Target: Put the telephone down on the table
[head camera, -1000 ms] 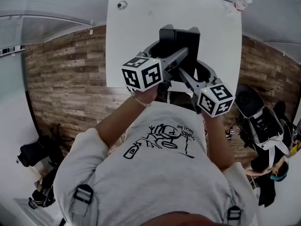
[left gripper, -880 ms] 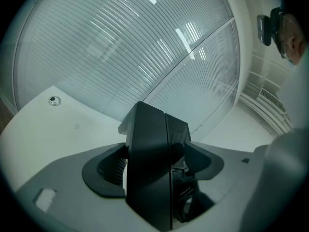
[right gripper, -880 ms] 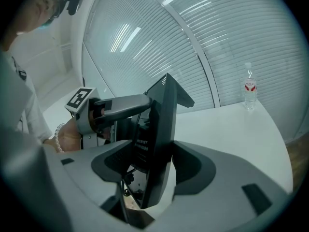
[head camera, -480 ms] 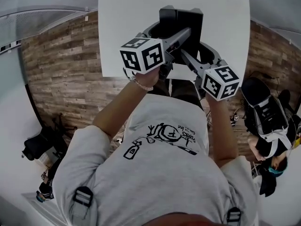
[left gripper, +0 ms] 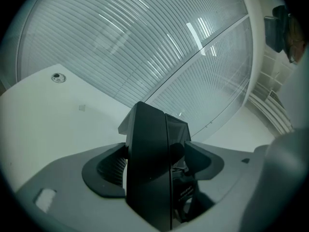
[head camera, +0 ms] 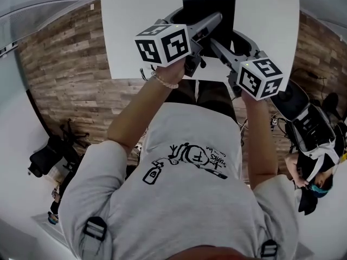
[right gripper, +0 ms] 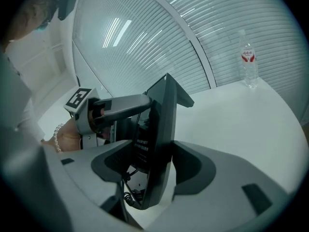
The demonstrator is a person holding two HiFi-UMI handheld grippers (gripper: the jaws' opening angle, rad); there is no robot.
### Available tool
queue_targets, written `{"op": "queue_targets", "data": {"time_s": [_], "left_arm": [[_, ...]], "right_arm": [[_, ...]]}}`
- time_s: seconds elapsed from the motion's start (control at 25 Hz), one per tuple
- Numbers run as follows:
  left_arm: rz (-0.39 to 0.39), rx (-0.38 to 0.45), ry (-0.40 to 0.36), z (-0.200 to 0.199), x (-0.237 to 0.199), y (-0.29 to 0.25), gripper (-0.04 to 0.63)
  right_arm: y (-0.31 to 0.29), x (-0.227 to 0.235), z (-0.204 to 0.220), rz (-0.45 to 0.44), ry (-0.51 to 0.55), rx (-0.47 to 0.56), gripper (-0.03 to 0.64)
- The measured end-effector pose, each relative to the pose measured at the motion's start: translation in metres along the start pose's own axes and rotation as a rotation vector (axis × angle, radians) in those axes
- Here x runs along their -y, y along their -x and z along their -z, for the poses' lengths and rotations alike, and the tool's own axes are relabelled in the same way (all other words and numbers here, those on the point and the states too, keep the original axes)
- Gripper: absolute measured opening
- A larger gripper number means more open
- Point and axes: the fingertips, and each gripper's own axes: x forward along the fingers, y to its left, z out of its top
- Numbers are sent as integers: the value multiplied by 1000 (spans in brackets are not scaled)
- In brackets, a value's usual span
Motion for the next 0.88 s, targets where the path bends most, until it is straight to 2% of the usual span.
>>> {"op": "queue_targets", "data": {"time_s": [0.36,0.52,0.88], "left_arm": [[-19,-22,35,13,-43,-24,360],[-22,-27,29,32,-56,-34,360],[-40,-33,14,45,-60,-49,360]], "right_arm": [[-35,26,17,4,-28,-41,247],[-45,39,39,2,-35,-46,247],[-46,56,50,1,-51,-41,247]]}}
